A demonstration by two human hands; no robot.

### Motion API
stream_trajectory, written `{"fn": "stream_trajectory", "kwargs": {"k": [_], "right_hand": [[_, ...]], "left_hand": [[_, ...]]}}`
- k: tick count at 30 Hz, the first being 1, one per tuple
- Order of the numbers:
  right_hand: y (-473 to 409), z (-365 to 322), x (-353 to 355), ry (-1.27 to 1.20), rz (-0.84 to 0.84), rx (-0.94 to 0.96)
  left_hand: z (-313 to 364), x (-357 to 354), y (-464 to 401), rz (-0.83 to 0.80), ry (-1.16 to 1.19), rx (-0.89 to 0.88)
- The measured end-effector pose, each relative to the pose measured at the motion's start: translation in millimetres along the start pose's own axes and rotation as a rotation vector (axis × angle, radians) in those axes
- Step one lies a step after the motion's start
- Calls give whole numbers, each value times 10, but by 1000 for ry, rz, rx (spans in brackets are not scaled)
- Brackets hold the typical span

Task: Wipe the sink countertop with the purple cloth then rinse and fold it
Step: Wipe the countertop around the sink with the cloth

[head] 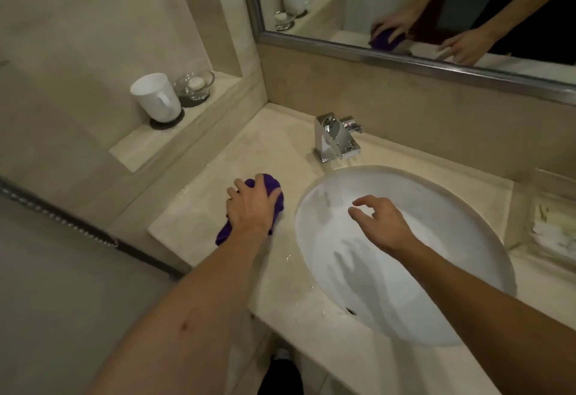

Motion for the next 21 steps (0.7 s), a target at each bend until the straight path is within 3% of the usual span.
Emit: {"fn": "stream_trajectory", "kwargs": {"k": [9,12,16,21], "right_hand": [[-675,-273,-216,37,72,-113],[-781,-156,-298,34,92,-174],[-822,62,-350,20,116,-248],[-811,218,-288,13,166,-325]], "left_hand": [[-125,-105,-1608,-9,10,-251],[-111,-227,-2028,-35,66,-255],[81,-311,-2234,12,75,-234],[695,-295,-2146,27,-34,-420]]}}
Point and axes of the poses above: each hand's wrist, its own y-axis away from the middle knuckle, its own x-axis out of the back of the hand, z = x × y, the point moved 9 cm from there along -y, towards the middle knuckle, and after that the axes turned 2 degrees about -z, right-handed, at the moved point
